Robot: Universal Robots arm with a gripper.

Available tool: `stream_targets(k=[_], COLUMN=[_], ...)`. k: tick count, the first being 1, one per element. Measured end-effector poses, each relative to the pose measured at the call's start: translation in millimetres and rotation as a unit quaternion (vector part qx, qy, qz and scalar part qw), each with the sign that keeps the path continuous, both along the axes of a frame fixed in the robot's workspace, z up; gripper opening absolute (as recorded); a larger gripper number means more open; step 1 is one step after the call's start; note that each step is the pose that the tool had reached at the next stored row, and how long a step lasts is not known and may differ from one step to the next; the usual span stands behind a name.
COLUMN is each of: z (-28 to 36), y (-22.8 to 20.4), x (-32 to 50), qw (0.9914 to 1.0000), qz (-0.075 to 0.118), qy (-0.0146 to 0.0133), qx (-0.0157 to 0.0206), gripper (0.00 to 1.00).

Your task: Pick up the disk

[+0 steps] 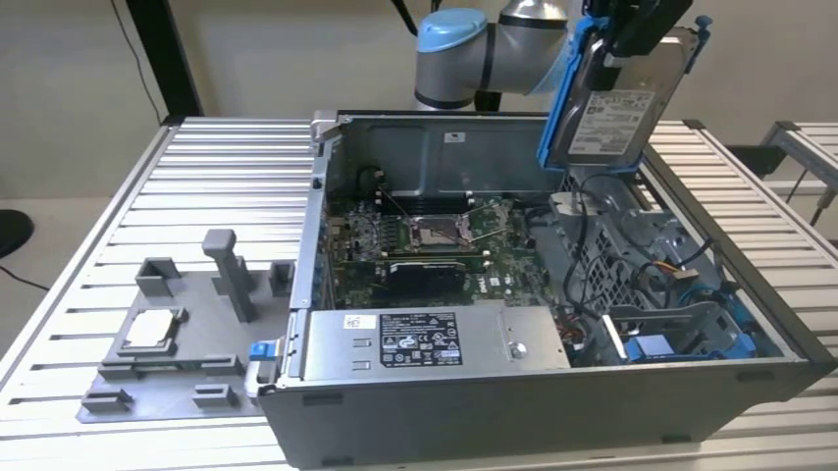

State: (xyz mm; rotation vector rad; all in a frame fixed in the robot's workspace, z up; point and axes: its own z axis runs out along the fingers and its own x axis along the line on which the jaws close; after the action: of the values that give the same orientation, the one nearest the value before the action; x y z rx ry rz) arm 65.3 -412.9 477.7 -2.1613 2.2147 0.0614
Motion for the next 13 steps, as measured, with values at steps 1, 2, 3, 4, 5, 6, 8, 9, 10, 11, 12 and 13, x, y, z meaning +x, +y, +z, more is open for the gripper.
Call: stream_targets(k=[1, 2, 3, 4, 5, 6, 8, 9, 10, 11, 12, 13], z=[-0.2, -0.3, -0.5, -0.6, -0.7, -0.7, -0.6, -0.7, -0.7, -0.7, -0.7, -0.7], y=[-0.8, -1.6, -2.3, -2.8, -3.0, -3.0, -3.1, -3.1, -3.2, -3.2, -3.2, -3.2], x=[0.5, 0.9, 1.3, 1.6, 1.7, 1.7, 1.7, 1.7, 1.7, 1.7, 1.7, 1.7], qw=[1.0, 1.0, 1.0, 1.0, 1.0, 1.0, 1.0, 1.0, 1.0, 1.0, 1.0, 1.0], qz=[0.0, 0.0, 0.0, 0.0, 0.0, 0.0, 0.0, 0.0, 0.0, 0.0, 0.0, 0.0], qy=[0.0, 0.0, 0.0, 0.0, 0.0, 0.0, 0.0, 0.0, 0.0, 0.0, 0.0, 0.0], qx=[0.0, 0.0, 0.0001, 0.0, 0.0002, 0.0001, 0.0, 0.0, 0.0, 0.0, 0.0, 0.0], gripper=[0.0, 0.0, 0.0, 0.0, 0.0, 0.0, 0.0, 0.0, 0.0, 0.0, 0.0, 0.0])
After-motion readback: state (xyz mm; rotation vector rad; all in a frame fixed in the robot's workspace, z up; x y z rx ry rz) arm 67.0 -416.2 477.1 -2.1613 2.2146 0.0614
